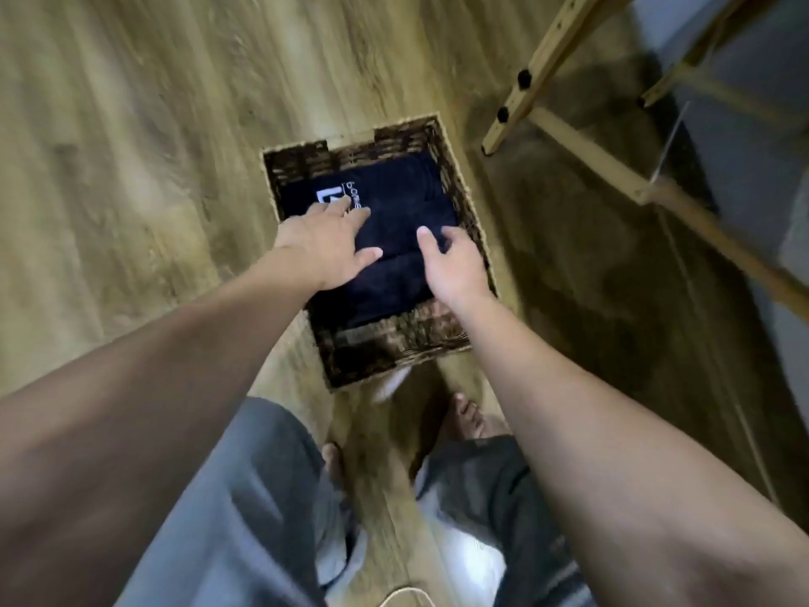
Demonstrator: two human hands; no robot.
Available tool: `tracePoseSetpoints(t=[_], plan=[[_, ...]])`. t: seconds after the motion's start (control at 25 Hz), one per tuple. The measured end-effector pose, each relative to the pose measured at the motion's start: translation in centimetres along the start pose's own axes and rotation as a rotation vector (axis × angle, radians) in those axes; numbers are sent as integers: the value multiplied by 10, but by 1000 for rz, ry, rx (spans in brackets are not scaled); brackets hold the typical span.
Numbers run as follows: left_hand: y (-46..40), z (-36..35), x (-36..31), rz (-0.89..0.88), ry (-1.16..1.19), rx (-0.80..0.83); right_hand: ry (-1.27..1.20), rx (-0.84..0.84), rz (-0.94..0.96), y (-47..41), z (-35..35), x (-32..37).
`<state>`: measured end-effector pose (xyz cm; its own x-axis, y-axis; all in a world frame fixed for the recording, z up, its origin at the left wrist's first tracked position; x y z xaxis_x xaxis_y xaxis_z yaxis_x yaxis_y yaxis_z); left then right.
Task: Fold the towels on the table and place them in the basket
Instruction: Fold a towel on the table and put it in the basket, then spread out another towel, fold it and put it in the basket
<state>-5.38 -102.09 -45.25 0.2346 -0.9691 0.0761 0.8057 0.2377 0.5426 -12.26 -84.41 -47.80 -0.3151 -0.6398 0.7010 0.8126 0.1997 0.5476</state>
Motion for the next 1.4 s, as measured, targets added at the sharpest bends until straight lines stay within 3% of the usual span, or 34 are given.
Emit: tracePoseSetpoints(t=[0.24,0.44,0.56,0.72,1.04,1.4], plan=[[118,210,26,-1,64,-128,270,44,391,134,95,201],[211,390,35,-37,104,-329,478,-83,594,235,195,349],[270,463,27,-101,136,-439,606,-195,641,290,244,398],[311,476,1,-189,109,-468,727,-246,587,330,271,393],[336,482,-74,-376,64,-470,689,-362,416,386,326,339],[371,483,-256,-732,-72,-448,591,-572,140,452,446,216]])
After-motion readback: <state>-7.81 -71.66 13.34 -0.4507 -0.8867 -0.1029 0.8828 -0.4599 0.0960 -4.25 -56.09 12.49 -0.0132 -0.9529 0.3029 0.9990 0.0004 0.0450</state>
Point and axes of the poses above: each hand's wrist, its own y-axis away from the middle knuckle, its own z-axis out of the back of the hand, x = y × z, the point moved 7 cm from there along -y, towards the middle knuckle, and after that the axes turned 10 degrees about -y, right-handed, at the moved point
